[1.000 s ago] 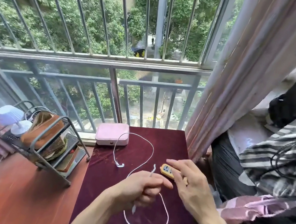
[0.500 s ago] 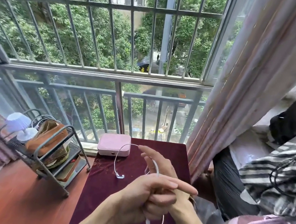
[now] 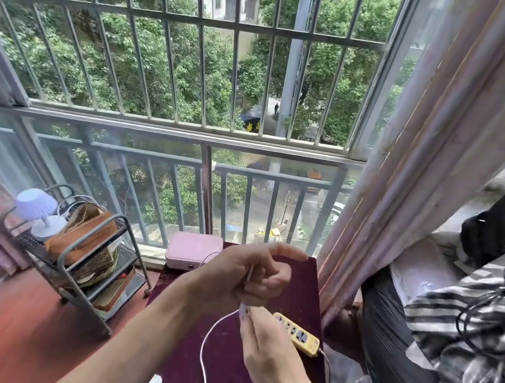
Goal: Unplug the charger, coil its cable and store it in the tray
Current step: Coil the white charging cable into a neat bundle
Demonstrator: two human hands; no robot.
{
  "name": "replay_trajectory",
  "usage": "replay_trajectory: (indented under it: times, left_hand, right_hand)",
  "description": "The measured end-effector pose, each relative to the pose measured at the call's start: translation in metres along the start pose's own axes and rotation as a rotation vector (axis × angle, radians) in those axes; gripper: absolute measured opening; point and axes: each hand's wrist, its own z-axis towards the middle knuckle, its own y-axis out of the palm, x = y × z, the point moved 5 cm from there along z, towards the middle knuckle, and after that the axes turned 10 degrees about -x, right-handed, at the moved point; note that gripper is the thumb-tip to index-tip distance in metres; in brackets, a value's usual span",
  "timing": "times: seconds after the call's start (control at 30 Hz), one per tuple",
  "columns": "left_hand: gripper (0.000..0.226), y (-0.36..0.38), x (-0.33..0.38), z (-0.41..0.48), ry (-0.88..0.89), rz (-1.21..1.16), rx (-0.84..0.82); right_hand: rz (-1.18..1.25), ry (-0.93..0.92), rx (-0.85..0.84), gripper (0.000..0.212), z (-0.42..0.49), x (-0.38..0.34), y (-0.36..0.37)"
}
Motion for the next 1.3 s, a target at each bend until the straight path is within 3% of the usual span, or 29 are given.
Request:
replay_trajectory:
  times: [0.07,0.47,0.67,0.83,1.03,1.2,1.3]
  left_hand:
    - [0.043,-0.012,-0.001,0.0,-0.005,0.002,0.046]
    - [0.04,-0.067,-0.021,0.002,0.023,-0.116,0.294]
    - [0.038,-0.044,-0.031,-0.001,-0.177,0.02,0.038]
    - [0.023,0.001,-0.048,0.009,-0.19,0.083,-0.204]
    - [0.031,0.021,-0.058,0.017,-0.07,0.021,-0.093]
    - [0.082,0.023,-0.065,0.023,-0.126,-0.119,-0.081]
    - [0.094,0.027,-0.069,0.027,-0.115,-0.178,-0.146]
  right_hand:
    - [-0.037,-0.043,0.005,0.019,-0.01,0.0,-0.005]
    - [-0.336,-0.186,-0.103,0.039,-0.045,-0.028,-0.055]
    - [-0.325,-0.316,-0.053,0.037,-0.041,-0.046,-0.114]
    - [-0.123,-0.399,-0.094,0.017,-0.016,-0.043,-0.147]
    - [0.272,-0.384,-0.165,0.015,0.009,-0.018,-0.153]
    - [0.538,-0.359,-0.174,0.013,0.015,-0.001,-0.137]
    - [0.64,-0.311,-0.142,0.015,0.019,0.006,-0.132]
